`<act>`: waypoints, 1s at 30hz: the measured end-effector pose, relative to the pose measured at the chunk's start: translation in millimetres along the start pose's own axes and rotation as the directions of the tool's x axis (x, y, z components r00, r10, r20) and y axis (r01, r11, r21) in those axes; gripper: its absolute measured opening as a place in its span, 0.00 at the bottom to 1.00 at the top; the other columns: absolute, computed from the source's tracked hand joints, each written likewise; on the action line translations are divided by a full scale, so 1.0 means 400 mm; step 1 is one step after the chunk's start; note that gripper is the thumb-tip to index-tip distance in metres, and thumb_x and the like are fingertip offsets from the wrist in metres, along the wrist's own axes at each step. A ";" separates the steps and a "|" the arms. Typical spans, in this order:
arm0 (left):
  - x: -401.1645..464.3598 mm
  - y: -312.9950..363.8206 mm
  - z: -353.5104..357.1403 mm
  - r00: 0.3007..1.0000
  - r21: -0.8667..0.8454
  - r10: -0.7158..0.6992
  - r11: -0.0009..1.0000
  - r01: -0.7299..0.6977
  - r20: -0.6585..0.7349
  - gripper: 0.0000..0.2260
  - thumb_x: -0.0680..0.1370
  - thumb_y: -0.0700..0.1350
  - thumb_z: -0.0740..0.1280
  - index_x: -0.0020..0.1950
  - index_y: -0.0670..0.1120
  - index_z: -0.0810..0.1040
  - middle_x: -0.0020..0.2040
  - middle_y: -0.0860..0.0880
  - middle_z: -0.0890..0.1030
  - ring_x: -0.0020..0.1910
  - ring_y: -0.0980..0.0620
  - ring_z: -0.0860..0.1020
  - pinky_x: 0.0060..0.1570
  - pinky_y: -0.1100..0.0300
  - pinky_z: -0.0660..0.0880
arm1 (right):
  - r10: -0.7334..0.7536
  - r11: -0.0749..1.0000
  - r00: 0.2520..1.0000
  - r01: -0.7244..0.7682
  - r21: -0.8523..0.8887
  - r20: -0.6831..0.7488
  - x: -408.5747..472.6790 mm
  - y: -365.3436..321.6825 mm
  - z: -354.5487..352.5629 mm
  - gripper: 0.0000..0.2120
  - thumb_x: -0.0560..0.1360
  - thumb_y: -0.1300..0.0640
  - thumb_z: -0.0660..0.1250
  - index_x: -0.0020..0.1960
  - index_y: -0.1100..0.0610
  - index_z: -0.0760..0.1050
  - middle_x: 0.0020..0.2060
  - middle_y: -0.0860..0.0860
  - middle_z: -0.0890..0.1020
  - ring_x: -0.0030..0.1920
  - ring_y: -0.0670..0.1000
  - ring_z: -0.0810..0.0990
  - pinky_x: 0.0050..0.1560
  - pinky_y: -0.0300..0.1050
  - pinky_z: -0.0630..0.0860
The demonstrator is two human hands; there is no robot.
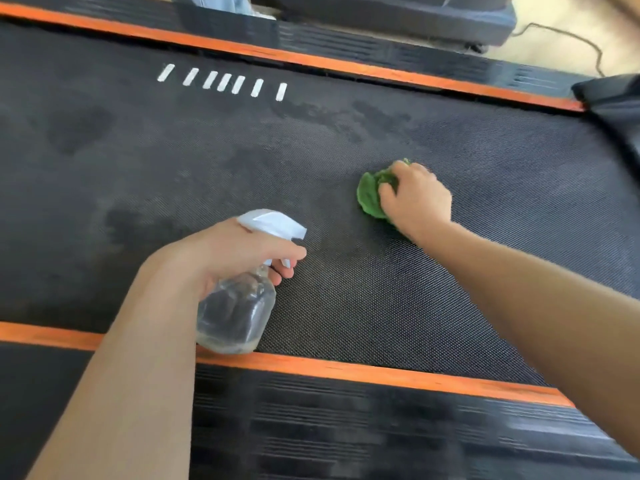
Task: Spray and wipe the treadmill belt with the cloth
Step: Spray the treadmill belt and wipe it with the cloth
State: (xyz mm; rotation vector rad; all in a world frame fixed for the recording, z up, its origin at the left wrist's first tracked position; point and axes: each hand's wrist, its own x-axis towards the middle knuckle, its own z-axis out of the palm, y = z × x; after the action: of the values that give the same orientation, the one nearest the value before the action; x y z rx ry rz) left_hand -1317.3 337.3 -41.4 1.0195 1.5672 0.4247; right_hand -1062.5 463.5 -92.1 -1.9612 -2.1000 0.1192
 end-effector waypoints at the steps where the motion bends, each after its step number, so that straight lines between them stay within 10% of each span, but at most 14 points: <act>1: -0.002 0.000 0.003 1.000 0.003 0.008 1.000 -0.008 -0.004 0.11 0.78 0.48 0.76 0.46 0.39 0.87 0.47 0.43 0.90 0.40 0.54 0.84 0.41 0.64 0.80 | -0.064 0.998 0.998 0.064 -0.006 0.004 -0.043 -0.025 -0.001 0.10 0.77 0.49 0.60 0.52 0.54 0.74 0.49 0.54 0.78 0.51 0.61 0.78 0.42 0.49 0.68; 7: -0.022 0.007 0.003 0.997 0.029 0.059 0.998 -0.060 0.041 0.10 0.78 0.46 0.75 0.39 0.42 0.84 0.42 0.44 0.89 0.39 0.52 0.84 0.45 0.62 0.80 | -0.591 0.802 0.760 0.518 0.297 0.270 -0.425 -0.018 -0.119 0.07 0.76 0.47 0.60 0.47 0.49 0.73 0.42 0.43 0.73 0.42 0.48 0.75 0.38 0.44 0.74; 12: -0.031 0.002 0.001 0.995 0.085 0.092 0.992 -0.094 0.038 0.17 0.76 0.51 0.77 0.30 0.47 0.81 0.34 0.47 0.84 0.35 0.54 0.82 0.51 0.55 0.78 | -0.802 0.578 0.525 0.803 0.148 0.284 -0.356 0.051 -0.133 0.08 0.79 0.49 0.61 0.49 0.52 0.75 0.44 0.46 0.72 0.40 0.49 0.72 0.33 0.44 0.69; 15: -0.014 -0.005 -0.008 0.996 0.036 0.089 0.995 -0.090 0.030 0.15 0.78 0.47 0.76 0.33 0.45 0.82 0.38 0.45 0.86 0.39 0.52 0.85 0.56 0.52 0.82 | -0.662 0.745 0.737 0.667 0.014 0.134 -0.234 0.056 -0.077 0.14 0.78 0.46 0.57 0.51 0.53 0.76 0.44 0.48 0.74 0.43 0.53 0.77 0.34 0.47 0.75; 17: -0.024 -0.001 -0.012 0.995 0.048 0.097 0.994 -0.098 0.034 0.12 0.78 0.46 0.76 0.37 0.42 0.83 0.38 0.46 0.87 0.37 0.54 0.85 0.49 0.59 0.83 | -0.325 0.946 0.946 0.325 -0.010 -0.001 -0.135 0.034 -0.047 0.16 0.78 0.44 0.56 0.54 0.52 0.76 0.46 0.49 0.76 0.49 0.57 0.78 0.40 0.49 0.74; 19: -0.037 0.003 -0.030 0.998 0.099 0.064 0.993 -0.065 0.015 0.13 0.75 0.48 0.78 0.36 0.42 0.83 0.35 0.48 0.85 0.33 0.56 0.84 0.42 0.61 0.82 | -0.077 0.997 0.997 0.077 0.011 -0.030 -0.068 -0.030 -0.010 0.13 0.78 0.46 0.58 0.54 0.53 0.76 0.46 0.50 0.77 0.51 0.59 0.78 0.42 0.48 0.67; 24: 0.019 -0.172 -0.167 0.999 0.194 0.017 0.981 -0.025 0.038 0.29 0.42 0.68 0.83 0.26 0.47 0.82 0.32 0.46 0.85 0.25 0.52 0.81 0.37 0.56 0.76 | -0.365 0.922 0.926 0.345 0.176 0.098 -0.166 -0.221 0.029 0.10 0.77 0.48 0.61 0.51 0.52 0.76 0.49 0.50 0.79 0.51 0.57 0.78 0.45 0.49 0.73; 28: -0.071 -0.038 -0.145 0.990 0.218 -0.009 0.975 0.041 -0.143 0.11 0.72 0.53 0.81 0.41 0.46 0.88 0.39 0.50 0.89 0.41 0.52 0.87 0.54 0.55 0.79 | -0.645 0.758 0.724 0.569 0.319 0.242 -0.360 -0.157 -0.058 0.09 0.76 0.45 0.58 0.46 0.49 0.71 0.43 0.47 0.75 0.44 0.54 0.77 0.40 0.48 0.74; 30: -0.067 -0.078 -0.168 0.997 0.252 -0.070 0.965 0.076 -0.035 0.19 0.63 0.58 0.85 0.38 0.45 0.87 0.35 0.48 0.87 0.37 0.51 0.86 0.55 0.51 0.81 | -0.699 0.714 0.629 0.632 0.301 0.339 -0.407 -0.077 -0.106 0.08 0.77 0.45 0.59 0.49 0.48 0.72 0.44 0.44 0.74 0.43 0.49 0.75 0.37 0.45 0.72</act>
State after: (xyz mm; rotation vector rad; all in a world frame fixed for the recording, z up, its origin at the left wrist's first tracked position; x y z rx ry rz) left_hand -1392.2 315.9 -29.7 1.1495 1.7077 0.1893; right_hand -1073.6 294.7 -66.2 -0.9909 -2.8635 0.5935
